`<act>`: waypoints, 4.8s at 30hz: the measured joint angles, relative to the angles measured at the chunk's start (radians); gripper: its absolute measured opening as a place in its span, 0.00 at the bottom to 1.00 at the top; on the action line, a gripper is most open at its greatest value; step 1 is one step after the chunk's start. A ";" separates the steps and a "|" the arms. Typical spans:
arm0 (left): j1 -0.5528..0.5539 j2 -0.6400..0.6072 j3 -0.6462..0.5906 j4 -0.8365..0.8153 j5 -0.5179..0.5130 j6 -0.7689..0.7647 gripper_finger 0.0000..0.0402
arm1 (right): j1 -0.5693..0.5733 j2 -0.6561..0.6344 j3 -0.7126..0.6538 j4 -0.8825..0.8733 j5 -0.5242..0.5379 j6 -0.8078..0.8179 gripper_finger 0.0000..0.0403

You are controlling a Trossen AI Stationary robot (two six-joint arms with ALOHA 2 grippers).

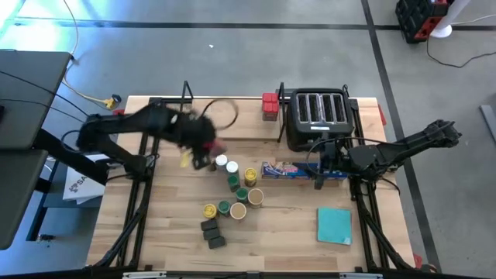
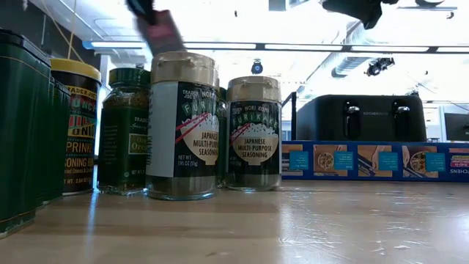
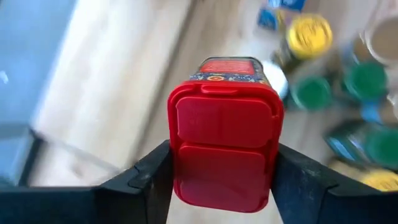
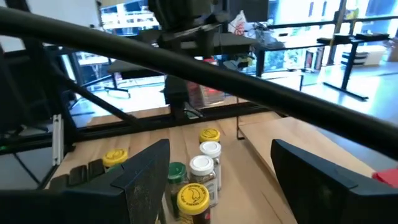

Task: Shelf spices
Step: Put the red seasoning can on the shelf aligned with the other red seasoning cans, then put the right yellow seasoning can on the shelf

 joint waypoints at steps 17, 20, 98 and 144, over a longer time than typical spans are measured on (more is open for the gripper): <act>0.318 0.637 0.434 0.201 0.083 0.703 0.51 | -0.002 0.003 0.000 -0.105 0.123 0.290 0.68; 0.330 0.695 0.462 0.232 0.086 0.725 0.53 | -0.002 0.003 0.000 -0.115 0.145 0.323 0.68; 0.291 0.667 0.015 1.010 0.286 0.616 0.24 | -0.002 0.005 0.001 -0.194 0.148 0.348 0.68; 0.048 0.143 -0.340 0.917 0.160 0.432 0.23 | 0.060 0.086 0.000 -0.201 0.180 0.348 0.68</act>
